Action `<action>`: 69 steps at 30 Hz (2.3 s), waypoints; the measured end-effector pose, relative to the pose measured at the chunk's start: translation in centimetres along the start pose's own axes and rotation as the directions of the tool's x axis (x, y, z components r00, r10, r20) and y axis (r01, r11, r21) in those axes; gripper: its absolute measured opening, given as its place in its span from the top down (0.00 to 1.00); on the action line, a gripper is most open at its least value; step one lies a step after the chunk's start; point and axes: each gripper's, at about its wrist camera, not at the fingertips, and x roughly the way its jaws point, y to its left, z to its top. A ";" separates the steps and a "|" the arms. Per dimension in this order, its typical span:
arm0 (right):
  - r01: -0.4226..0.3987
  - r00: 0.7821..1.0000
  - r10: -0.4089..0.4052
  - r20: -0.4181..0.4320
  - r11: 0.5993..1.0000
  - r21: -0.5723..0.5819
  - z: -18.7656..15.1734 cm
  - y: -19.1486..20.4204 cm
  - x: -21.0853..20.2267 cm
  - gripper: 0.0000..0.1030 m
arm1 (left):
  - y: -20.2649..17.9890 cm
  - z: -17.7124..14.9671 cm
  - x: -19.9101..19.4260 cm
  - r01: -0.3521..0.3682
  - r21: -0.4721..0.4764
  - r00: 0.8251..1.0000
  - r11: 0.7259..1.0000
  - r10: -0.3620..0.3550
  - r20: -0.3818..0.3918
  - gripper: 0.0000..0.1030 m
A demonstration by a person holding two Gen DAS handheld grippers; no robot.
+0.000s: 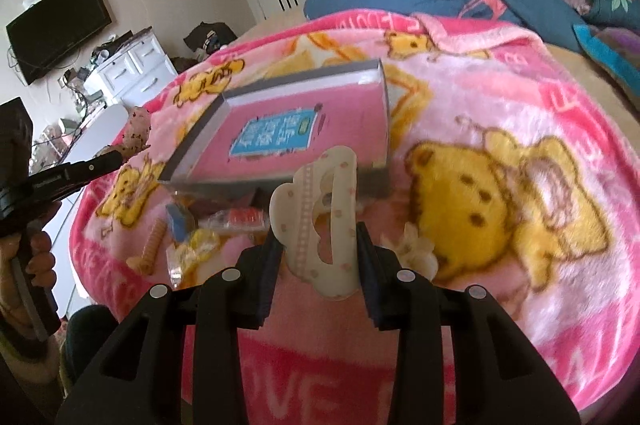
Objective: Organize jewelry
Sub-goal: 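Grasp the sheer ribbon bow with the left tool while the right tool grasps the cream claw clip, then place the bow in the box with the left tool while the right tool places the claw clip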
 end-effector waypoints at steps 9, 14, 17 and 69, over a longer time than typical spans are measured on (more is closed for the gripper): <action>0.003 0.998 -0.001 0.066 0.999 -0.035 4.3 0.8 0.8 0.66 | -0.7 3.3 1.8 0.002 0.000 0.999 1.000 -0.002 0.039 1.00; 0.005 0.997 -0.001 0.083 0.998 -0.059 6.7 1.2 2.1 0.66 | -1.2 4.5 3.6 0.002 0.002 0.999 1.000 -0.002 0.044 1.00; 0.010 0.997 -0.005 0.079 0.997 -0.072 7.8 1.5 2.9 0.66 | -1.8 5.0 5.0 0.017 0.019 0.999 1.000 -0.018 0.034 1.00; 0.087 0.995 -0.087 -0.050 0.996 -0.020 7.3 -0.8 9.4 0.37 | 1.4 2.0 4.7 -0.075 -0.051 0.997 0.996 0.075 0.005 0.17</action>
